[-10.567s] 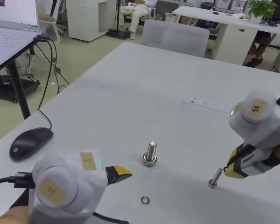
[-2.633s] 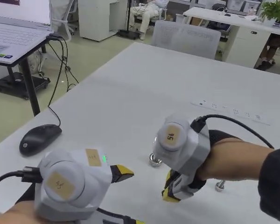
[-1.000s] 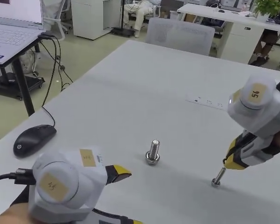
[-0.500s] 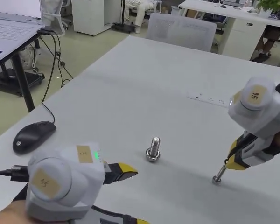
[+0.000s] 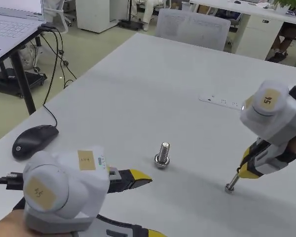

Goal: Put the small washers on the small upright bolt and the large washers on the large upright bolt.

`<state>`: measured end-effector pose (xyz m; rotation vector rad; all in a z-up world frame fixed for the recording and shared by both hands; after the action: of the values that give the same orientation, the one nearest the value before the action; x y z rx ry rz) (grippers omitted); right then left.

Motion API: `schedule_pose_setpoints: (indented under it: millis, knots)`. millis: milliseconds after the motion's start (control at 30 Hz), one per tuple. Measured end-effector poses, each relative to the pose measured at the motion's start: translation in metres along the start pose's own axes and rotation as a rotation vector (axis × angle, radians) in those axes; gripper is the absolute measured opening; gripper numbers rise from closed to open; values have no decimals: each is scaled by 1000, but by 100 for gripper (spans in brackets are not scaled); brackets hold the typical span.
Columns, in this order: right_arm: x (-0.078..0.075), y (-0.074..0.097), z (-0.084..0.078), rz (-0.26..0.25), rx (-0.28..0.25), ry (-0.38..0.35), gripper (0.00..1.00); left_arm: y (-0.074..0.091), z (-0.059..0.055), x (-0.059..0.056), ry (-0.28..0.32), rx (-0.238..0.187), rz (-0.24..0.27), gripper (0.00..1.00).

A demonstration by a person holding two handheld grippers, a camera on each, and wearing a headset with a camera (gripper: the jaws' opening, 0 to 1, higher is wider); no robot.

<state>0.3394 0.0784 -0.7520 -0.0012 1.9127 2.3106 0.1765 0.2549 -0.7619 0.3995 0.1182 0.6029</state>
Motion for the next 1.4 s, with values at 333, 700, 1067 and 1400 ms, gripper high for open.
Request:
schedule_pose_setpoints:
  millis: [333, 700, 1067, 1400]
  knots:
    - [-1, -5, -1, 9, 6, -6, 13, 0, 0, 0, 9, -5, -11, 60]
    - [-2, -10, -1, 21, 8, -9, 13, 0, -2, 1, 17, 3, -8, 61]
    - [-1, -25, -3, 43, 20, -12, 13, 1, -4, 1, 22, 13, -4, 61]
    - [1, -40, -5, 59, 31, -17, 13, 0, -5, 1, 28, 21, -5, 61]
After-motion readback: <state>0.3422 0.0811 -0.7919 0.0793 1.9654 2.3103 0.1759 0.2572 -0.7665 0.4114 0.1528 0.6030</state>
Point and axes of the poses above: the centre of the closed fingertips' face, and the gripper's own axes: y roughly backward along the fingers, x roughly to its left, z roughly out of its top, the point moved 6 cm from there along y, roughly backward along the fingers, and after that the axes turned 2 degrees about -y, right-handed, at the moved point
